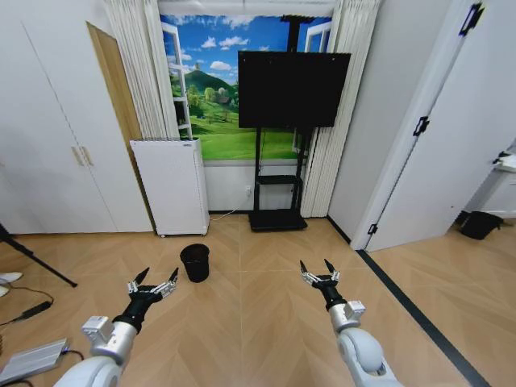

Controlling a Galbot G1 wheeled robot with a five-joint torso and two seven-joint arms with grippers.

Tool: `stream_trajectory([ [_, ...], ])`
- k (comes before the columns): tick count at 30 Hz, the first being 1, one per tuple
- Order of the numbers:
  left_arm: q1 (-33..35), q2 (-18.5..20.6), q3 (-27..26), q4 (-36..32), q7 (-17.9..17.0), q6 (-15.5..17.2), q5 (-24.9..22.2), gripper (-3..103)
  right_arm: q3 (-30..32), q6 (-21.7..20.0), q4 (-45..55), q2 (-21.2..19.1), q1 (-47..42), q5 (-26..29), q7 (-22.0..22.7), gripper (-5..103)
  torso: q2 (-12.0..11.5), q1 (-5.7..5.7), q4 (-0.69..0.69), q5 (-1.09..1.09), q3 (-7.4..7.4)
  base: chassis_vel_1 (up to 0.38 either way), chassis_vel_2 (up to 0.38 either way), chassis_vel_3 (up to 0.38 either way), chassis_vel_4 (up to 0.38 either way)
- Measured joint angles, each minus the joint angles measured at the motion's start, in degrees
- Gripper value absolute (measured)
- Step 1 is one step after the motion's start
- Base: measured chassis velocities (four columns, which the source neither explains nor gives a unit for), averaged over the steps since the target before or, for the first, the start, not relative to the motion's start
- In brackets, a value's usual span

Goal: Pick up the trash bin and place the garbage on the floor into it.

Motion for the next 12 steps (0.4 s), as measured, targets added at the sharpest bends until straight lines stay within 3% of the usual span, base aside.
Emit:
stream_trajectory([
  [12, 0.02, -0.03, -0.01, 0.00, -0.04, 0.02, 0.04, 100, -0.01, -0.10, 0.07, 0.01, 0.00, -0.02, 0.08, 100, 0.00, 0.00, 0.00, 0.00, 0.00, 0.000, 0.000, 0.000, 0.000],
])
